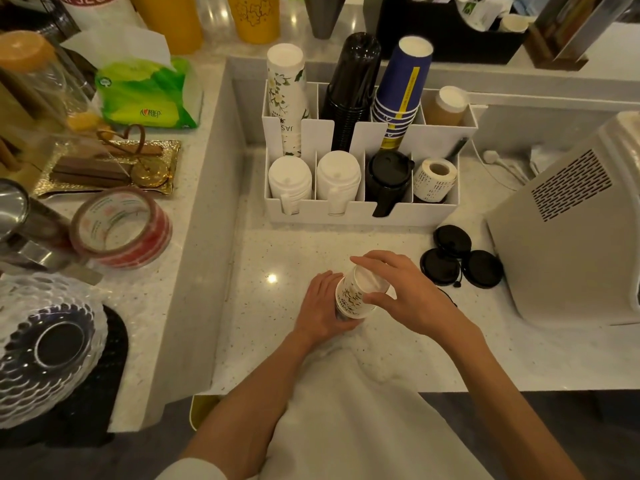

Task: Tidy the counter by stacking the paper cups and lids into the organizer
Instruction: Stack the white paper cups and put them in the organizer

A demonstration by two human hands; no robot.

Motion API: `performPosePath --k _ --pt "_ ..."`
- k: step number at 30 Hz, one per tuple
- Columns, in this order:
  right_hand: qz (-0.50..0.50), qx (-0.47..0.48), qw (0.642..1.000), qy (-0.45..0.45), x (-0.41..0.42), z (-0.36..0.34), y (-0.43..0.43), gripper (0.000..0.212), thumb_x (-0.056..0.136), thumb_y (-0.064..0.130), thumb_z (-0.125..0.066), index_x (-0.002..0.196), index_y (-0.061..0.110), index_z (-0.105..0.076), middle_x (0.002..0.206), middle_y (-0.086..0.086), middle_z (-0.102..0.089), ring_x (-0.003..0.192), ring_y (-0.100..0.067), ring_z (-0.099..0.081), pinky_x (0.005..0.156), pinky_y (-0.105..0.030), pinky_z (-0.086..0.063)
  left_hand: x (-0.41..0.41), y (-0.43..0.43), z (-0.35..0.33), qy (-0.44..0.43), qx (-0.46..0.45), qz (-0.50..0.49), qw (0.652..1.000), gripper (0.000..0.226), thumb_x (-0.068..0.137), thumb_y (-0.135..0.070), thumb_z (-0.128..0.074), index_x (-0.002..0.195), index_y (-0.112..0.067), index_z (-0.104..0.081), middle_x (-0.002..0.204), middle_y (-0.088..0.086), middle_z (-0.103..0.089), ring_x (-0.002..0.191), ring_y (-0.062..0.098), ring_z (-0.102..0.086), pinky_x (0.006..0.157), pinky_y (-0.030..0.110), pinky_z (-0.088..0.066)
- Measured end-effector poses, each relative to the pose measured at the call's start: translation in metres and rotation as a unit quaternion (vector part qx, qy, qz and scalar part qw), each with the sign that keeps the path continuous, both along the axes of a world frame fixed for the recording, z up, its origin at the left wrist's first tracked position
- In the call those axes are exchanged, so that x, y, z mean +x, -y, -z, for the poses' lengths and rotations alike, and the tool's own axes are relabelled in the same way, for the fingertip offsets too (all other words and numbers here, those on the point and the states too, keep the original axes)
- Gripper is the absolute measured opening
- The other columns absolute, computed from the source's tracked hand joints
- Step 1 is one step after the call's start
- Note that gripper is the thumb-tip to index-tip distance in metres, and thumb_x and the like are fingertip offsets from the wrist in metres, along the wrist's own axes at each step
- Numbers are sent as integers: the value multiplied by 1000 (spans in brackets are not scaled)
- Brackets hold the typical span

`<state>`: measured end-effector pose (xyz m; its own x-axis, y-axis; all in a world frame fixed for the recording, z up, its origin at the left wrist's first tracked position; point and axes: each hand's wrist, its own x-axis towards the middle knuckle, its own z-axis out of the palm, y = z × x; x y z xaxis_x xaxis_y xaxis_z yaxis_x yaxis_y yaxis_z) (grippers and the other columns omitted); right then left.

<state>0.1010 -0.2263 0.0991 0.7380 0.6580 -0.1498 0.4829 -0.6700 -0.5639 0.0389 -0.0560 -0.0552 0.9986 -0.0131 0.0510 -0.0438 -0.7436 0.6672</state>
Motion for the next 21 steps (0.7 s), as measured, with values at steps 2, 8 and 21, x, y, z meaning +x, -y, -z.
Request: performPosePath --k 2,8,21 --pt "11 18 1000 -18 -1 1 2 63 88 32 -66 141 47 -34 141 19 -37 120 4 -26 98 -20 -28 0 0 0 -1 -3 -2 1000 92 66 -62 -76 132 -2 -50 133 7 -58 130 25 -47 113 44 -34" --pt "40 31 998 -44 -5 3 2 62 88 37 -65 141 46 -35 143 17 -37 127 -5 -29 106 -29 -32 0 0 0 -4 -5 6 1000 91 67 -61 -76 133 -4 -49 134 6 -56 130 25 -46 113 44 -33" --pt "185 227 922 -253 -26 69 2 93 69 27 -85 140 47 -28 137 25 -44 126 5 -44 95 -10 -42 1 -1 5 -30 -11 7 999 91 69 -60 -74 138 -9 -43 140 4 -50 135 22 -39 116 41 -29"
